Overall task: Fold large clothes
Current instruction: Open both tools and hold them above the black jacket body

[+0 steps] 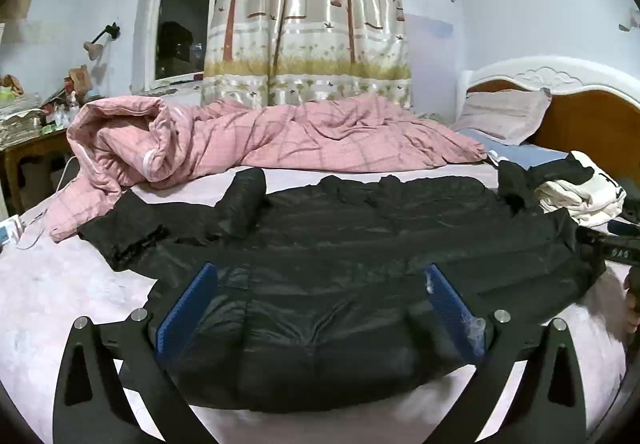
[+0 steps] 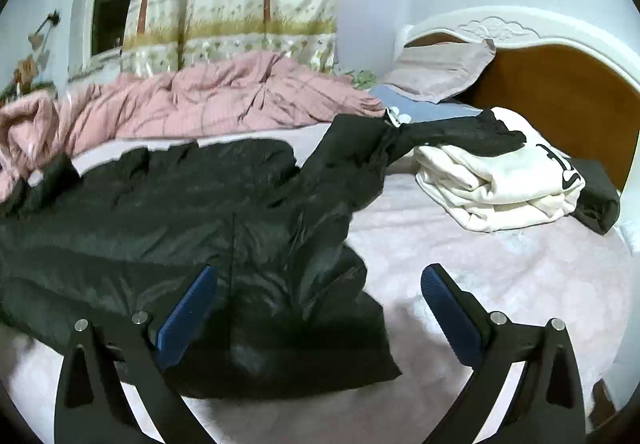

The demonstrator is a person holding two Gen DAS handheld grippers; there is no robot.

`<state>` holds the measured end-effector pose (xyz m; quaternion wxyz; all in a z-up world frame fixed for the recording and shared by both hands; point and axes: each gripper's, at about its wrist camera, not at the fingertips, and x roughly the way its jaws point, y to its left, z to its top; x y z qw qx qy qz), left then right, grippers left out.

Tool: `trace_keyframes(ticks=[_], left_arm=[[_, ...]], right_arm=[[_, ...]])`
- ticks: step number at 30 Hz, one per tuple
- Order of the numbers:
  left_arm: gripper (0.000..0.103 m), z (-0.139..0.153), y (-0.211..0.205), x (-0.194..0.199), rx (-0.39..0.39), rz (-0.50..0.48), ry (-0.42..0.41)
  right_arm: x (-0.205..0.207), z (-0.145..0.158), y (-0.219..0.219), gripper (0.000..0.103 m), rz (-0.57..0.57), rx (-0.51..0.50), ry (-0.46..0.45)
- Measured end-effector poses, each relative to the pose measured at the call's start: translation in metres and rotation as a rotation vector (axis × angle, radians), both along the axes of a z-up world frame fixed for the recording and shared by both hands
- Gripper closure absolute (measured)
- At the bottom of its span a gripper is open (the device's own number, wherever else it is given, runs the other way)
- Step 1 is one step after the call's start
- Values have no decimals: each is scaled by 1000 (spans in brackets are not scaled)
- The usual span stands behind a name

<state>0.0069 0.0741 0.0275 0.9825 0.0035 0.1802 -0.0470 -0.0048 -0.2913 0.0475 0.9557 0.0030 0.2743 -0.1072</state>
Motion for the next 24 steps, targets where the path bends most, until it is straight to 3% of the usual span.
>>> trace_keyframes(ticks=[3, 5, 7, 10, 14, 17, 19, 21, 24], left_arm=[[0, -1, -1, 2, 23, 15, 3], [0, -2, 0, 3, 10, 17, 12], [0, -3, 3, 4, -5, 17, 20], [0, -4, 6, 7, -17, 36, 29], [0, -3, 11, 6, -29, 57, 19], [0, -7, 6, 11, 7, 64, 37], [0, -10, 3, 13, 24, 62, 53], [0, -10, 1, 13, 21, 43, 51], [0, -8, -1, 8, 40, 50, 21]], right_arm=[[-2, 3, -8, 0, -16, 33, -10], [-3, 5, -6, 0, -78, -57, -15], [-5, 6, -6, 0, -83, -85, -24], [-9, 9, -12, 0, -74, -36, -52], [-11, 11, -17, 0, -174, -64, -74], [-10, 10, -20, 0, -169, -40, -74], [-2, 4, -27, 4, -180, -17, -40], [8, -3, -37, 14, -177, 36, 24], [10, -8, -47, 16, -156, 107, 59]])
